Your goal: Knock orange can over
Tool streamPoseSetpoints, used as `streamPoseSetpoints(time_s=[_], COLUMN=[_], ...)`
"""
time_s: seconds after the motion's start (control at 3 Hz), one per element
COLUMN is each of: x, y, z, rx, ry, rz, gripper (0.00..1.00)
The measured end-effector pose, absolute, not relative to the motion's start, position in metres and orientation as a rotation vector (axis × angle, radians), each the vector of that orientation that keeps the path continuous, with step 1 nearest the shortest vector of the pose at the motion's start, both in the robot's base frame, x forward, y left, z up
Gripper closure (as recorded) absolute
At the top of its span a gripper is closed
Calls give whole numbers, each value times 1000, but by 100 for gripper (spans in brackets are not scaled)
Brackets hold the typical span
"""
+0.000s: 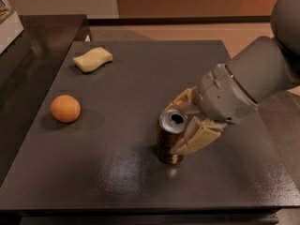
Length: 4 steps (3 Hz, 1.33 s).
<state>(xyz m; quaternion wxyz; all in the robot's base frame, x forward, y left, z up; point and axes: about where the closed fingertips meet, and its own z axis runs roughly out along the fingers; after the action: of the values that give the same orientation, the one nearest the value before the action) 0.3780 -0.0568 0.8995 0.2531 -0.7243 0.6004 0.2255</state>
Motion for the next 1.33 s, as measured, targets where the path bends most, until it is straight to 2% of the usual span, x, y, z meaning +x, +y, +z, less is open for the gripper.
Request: streamPoseSetpoints(time_s=[0.33, 0.67, 1.33], x=[392, 412, 437], y=[-63, -69, -90], z=[917, 937, 934], rx=[-1967, -1998, -2179], ry=[1654, 1687, 1750], rz=[524, 361, -19], gripper=[87, 100, 100])
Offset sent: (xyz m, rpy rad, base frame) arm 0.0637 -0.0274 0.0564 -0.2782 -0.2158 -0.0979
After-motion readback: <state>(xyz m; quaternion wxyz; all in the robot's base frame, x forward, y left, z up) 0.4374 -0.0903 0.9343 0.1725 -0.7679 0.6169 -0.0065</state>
